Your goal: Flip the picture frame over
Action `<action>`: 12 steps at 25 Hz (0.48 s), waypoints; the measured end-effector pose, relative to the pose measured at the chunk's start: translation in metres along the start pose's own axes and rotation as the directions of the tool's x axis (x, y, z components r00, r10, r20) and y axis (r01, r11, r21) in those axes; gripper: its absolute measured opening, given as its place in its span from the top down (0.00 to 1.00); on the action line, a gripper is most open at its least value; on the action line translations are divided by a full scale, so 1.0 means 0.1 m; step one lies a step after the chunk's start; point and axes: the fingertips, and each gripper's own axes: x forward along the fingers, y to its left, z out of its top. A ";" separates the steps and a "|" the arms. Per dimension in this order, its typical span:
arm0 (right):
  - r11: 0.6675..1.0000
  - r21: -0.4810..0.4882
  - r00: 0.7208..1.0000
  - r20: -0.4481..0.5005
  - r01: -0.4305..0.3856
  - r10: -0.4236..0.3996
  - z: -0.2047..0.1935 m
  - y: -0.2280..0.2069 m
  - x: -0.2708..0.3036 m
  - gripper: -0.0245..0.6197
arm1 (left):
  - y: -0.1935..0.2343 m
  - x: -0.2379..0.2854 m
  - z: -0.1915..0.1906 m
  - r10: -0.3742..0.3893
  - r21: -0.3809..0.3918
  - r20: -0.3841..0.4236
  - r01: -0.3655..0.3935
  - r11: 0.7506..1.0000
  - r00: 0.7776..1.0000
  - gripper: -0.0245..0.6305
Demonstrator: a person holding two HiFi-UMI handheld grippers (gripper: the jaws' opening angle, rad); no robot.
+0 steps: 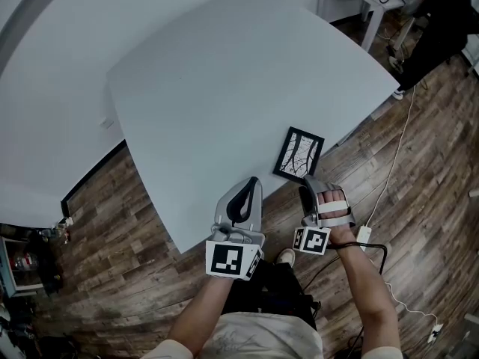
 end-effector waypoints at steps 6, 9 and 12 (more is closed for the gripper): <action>0.988 0.158 1.000 0.013 -0.003 0.001 0.02 -0.19 -0.18 0.53 | 0.03 0.02 0.13 -0.004 0.009 0.023 0.004 1.000 1.000 0.96; 0.961 0.276 1.000 0.022 0.002 -0.008 0.03 -0.36 -0.31 0.53 | 0.04 0.04 0.22 -0.006 0.010 0.037 0.005 1.000 0.999 0.96; 0.920 0.392 0.999 0.031 0.010 -0.024 0.04 -0.54 -0.47 0.53 | 0.04 0.05 0.30 -0.010 0.007 0.052 0.010 1.000 0.999 0.96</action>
